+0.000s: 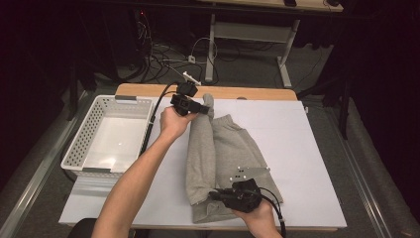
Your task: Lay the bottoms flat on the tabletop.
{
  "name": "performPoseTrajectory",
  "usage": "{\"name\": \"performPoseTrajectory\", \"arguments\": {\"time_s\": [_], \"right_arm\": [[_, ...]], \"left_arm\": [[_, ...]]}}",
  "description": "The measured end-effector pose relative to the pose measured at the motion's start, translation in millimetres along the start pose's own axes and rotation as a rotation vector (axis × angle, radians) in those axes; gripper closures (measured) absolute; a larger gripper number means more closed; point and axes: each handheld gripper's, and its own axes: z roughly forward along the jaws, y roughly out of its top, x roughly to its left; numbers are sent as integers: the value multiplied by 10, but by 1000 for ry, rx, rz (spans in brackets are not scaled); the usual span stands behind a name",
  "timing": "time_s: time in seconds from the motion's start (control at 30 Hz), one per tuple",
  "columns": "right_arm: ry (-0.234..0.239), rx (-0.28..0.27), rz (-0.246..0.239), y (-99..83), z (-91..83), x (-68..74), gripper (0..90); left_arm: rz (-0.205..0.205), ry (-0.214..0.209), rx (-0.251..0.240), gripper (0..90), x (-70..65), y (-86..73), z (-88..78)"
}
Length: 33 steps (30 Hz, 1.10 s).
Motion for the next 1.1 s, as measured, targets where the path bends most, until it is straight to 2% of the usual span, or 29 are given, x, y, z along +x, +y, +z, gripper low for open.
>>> {"name": "performPoseTrajectory", "arguments": {"time_s": [0.5,0.67,0.83,1.1], "right_arm": [[-84,24,41,-225,-222,-199,861],[-104,37,51,-275,-252,-240,860],[-124,58,51,-324,-274,-262,860],[-137,77,57,-371,-272,-281,858]], "left_arm": [[8,6,-4,783,-122,9,293],[1,11,-2,783,-136,0,416],[14,23,-2,783,-160,-14,531],[-2,30,18,782,-143,-29,700]]}}
